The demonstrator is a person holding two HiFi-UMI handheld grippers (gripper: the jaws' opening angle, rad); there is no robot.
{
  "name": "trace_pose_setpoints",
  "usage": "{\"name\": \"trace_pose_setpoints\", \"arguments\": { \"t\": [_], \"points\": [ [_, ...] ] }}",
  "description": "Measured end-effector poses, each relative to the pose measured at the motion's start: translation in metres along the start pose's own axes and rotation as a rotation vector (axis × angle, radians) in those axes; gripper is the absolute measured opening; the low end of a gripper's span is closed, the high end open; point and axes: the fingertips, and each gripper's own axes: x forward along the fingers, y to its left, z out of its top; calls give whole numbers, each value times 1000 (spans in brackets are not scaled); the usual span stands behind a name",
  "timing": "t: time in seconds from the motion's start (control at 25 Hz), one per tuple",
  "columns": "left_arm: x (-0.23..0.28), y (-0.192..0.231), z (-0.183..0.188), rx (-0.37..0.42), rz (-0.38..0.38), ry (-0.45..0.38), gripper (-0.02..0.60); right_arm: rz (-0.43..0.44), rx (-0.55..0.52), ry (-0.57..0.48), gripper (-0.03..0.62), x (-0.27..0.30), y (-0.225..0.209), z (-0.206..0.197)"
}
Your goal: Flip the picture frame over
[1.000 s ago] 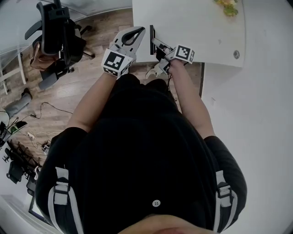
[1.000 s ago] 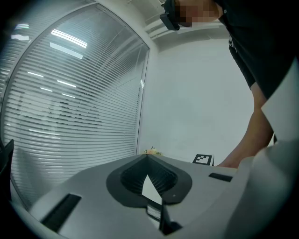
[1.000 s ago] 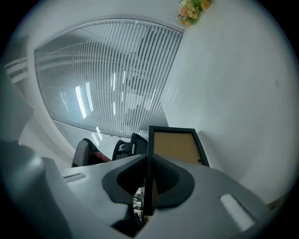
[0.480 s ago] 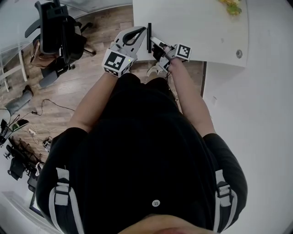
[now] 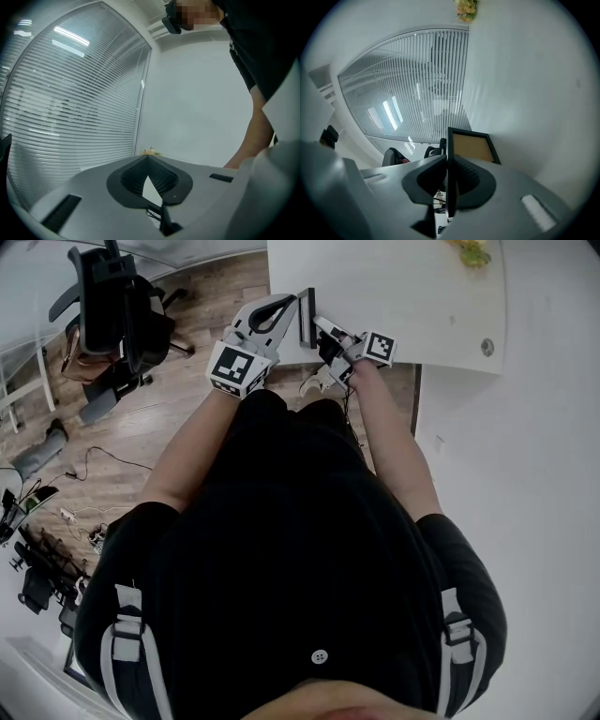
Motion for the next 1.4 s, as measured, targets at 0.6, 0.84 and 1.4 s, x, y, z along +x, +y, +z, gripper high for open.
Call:
{"name": "trace_pose_setpoints", "arguments": {
  "t": [0.6,0.84,1.4],
  "points": [
    [-1,-8,16,14,-21,-23,5,-116,-103,-57,71,-29,-3,24],
    [-4,-10,15,22,-24,-18,5,-186,-144,-80,84,-39,-8,31],
    [-10,-3,22,25,-16,-22,5,-474,-375,-42,161,-54,-27,41]
  ]
}}
